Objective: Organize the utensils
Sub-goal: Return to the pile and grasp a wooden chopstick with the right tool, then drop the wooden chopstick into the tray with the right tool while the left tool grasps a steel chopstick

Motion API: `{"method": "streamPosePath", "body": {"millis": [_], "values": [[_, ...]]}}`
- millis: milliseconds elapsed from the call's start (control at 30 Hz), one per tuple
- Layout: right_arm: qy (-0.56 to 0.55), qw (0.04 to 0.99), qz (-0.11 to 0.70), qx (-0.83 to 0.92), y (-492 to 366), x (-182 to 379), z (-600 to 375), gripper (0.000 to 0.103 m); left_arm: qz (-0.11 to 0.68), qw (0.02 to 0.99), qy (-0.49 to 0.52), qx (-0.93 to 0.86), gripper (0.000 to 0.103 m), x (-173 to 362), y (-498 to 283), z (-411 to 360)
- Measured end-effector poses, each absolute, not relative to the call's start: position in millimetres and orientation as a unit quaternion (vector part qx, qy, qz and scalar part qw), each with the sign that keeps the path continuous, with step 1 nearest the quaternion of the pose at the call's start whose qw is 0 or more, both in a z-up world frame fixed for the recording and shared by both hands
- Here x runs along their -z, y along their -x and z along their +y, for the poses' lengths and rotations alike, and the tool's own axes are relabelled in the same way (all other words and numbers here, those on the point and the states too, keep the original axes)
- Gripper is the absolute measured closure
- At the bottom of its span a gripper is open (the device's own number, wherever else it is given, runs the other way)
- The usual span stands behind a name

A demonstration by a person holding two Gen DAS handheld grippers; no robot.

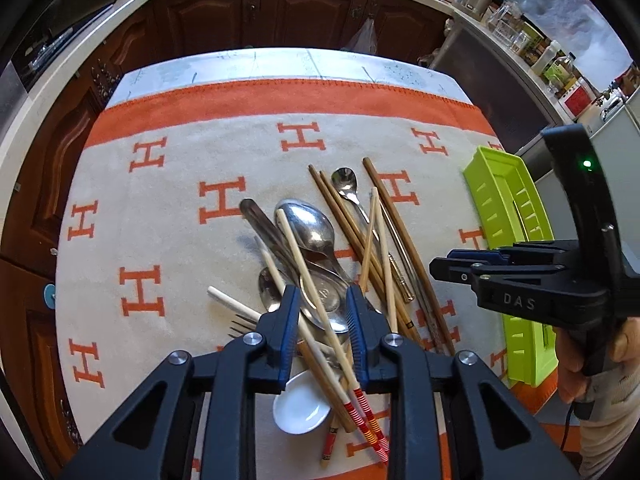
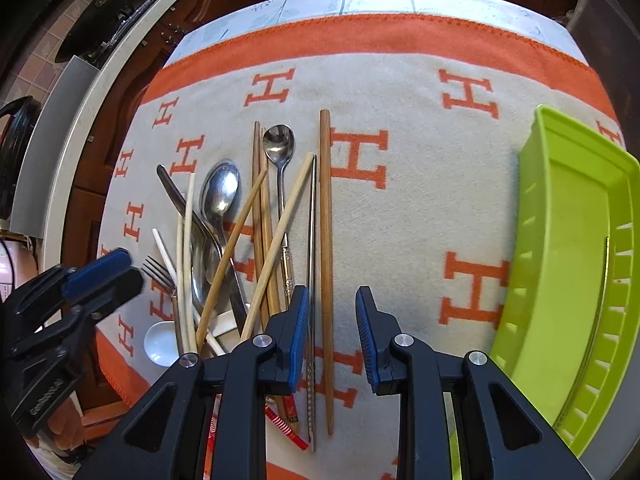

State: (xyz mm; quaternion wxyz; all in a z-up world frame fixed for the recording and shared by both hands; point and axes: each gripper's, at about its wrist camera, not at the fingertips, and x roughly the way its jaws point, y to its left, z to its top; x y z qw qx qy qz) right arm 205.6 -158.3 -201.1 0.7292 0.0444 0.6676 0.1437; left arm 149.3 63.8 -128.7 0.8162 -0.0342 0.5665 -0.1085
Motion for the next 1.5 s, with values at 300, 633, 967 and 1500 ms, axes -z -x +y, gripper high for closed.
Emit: {"method": "streamPosePath", "body": {"millis": [300, 633, 967, 1500], "values": [[-0.034, 0.725, 0.674, -0.139, -215.2, 220.6, -151.6, 0.084, 0.589, 0.798, 0.085, 0.094, 0.081, 138.4, -144.7, 97.6], [0.01, 0.736, 0.664, -0.135, -216.2, 223.6, -133.8, 0.086, 0.595, 0.79, 0.089, 0.12, 0.081, 145.3, -150.0, 77.2], [-0.049, 0.752, 0.644, -0.136, -207.7, 213.3, -158.0, 0.097, 0.611, 0.772, 0.081, 0.156, 0.081, 152.4, -159.4, 21.7], [-0.21, 0.802, 0.555, -0.062, -136.5, 139.6, -306.0, 0.096, 0.68, 0.715, 0.095, 0.129, 0.089, 194.2, -173.6, -50.7]]}}
